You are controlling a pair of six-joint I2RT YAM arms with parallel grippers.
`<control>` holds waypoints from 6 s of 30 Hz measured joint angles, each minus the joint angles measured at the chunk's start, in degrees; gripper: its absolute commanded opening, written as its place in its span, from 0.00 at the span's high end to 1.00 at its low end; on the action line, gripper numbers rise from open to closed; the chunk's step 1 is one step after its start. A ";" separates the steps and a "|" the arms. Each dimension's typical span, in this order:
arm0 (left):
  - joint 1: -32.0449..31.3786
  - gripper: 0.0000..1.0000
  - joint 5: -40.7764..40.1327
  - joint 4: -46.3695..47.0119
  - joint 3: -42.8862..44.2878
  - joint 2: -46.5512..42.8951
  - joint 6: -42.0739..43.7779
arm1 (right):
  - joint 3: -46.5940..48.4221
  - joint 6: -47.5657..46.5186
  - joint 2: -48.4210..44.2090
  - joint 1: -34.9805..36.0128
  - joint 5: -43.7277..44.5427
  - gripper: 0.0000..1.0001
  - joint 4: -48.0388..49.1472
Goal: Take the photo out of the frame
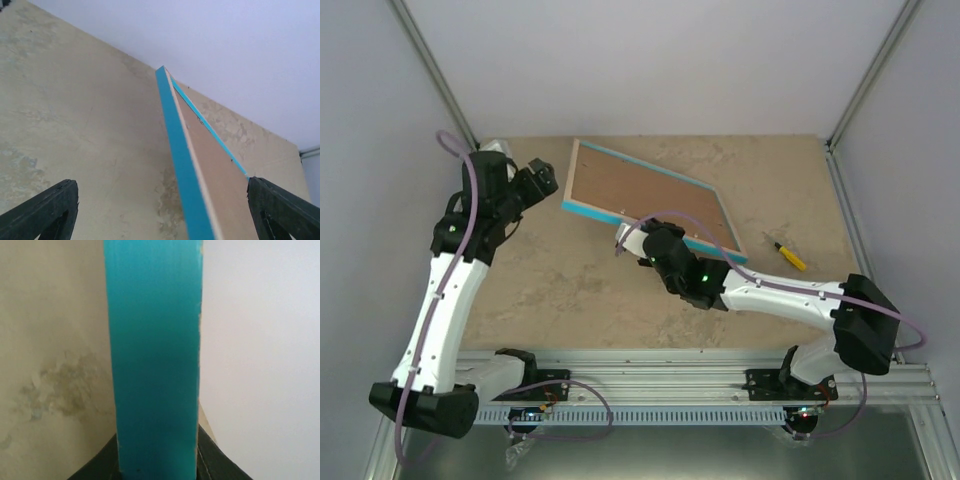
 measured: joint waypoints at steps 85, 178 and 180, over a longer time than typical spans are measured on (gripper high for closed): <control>1.88 0.00 4.85 7.21 -26.67 8.59 0.90 | -14.80 105.31 23.04 -36.85 -81.99 0.98 36.13; 4.44 0.82 -9.81 -0.72 -19.85 30.62 10.69 | 11.91 79.25 23.65 -17.00 -32.22 0.97 -24.22; 4.46 0.83 -10.23 -1.51 -19.56 30.14 10.69 | 12.41 79.08 23.65 -16.98 -32.26 0.99 -24.50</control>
